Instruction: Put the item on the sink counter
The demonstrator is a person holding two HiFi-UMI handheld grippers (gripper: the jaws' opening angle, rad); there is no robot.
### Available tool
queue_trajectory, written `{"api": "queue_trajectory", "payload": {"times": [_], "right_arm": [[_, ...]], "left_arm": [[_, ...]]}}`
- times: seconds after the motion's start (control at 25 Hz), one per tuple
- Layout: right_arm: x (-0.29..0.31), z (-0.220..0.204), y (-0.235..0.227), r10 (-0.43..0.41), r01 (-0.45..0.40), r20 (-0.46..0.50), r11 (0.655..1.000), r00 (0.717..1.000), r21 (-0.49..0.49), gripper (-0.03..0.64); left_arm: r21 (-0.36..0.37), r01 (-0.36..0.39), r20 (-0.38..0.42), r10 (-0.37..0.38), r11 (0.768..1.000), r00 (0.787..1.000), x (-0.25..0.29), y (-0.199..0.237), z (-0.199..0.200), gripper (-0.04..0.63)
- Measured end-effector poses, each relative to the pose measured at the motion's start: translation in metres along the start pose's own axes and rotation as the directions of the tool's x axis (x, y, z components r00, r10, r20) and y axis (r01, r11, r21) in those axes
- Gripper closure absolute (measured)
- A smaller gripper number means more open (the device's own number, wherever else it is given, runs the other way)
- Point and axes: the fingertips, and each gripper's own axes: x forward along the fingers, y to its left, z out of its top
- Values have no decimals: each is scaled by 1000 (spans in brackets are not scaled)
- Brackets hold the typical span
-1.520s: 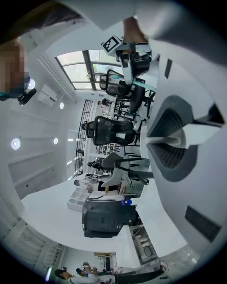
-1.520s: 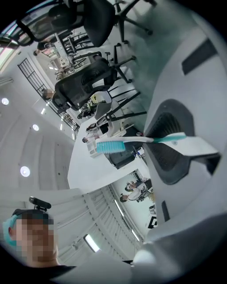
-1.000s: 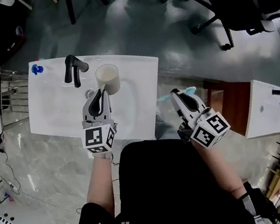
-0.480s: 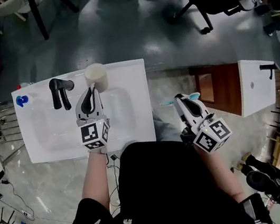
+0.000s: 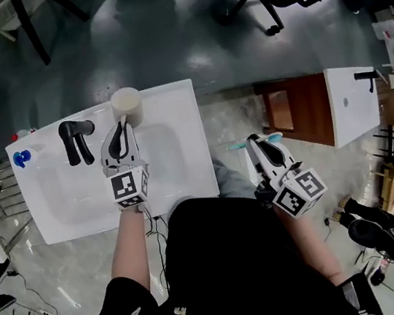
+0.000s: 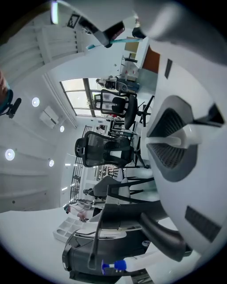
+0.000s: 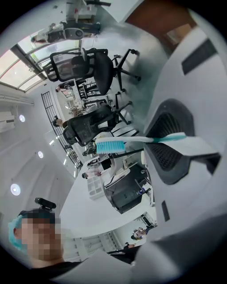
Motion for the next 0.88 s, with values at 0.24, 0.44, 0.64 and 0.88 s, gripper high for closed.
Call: {"api": "queue_trajectory", "payload": {"times": [0.24,0.44,0.64,0.88], "right_arm": [[-5,-2,2,-30,30,-3,1000,1000,-7,565],[-6,-2,4,-38,38,-1,999,999,-7,565],[-4,-4,7,-35,35,-7,999,999,-13,565],[-5,-5,7,-33,33,-11,999,999,-16,565]], "left_arm": [[29,29,14,-29,999,999,4,-1,-3,541],[34,29,15,-30,999,999,0,-2,-6,540],[36,23,4,-23,999,1000,-4,-4,-14,540],[66,11,-14,-10,998,1000,-12,-6,-24,540]]}}
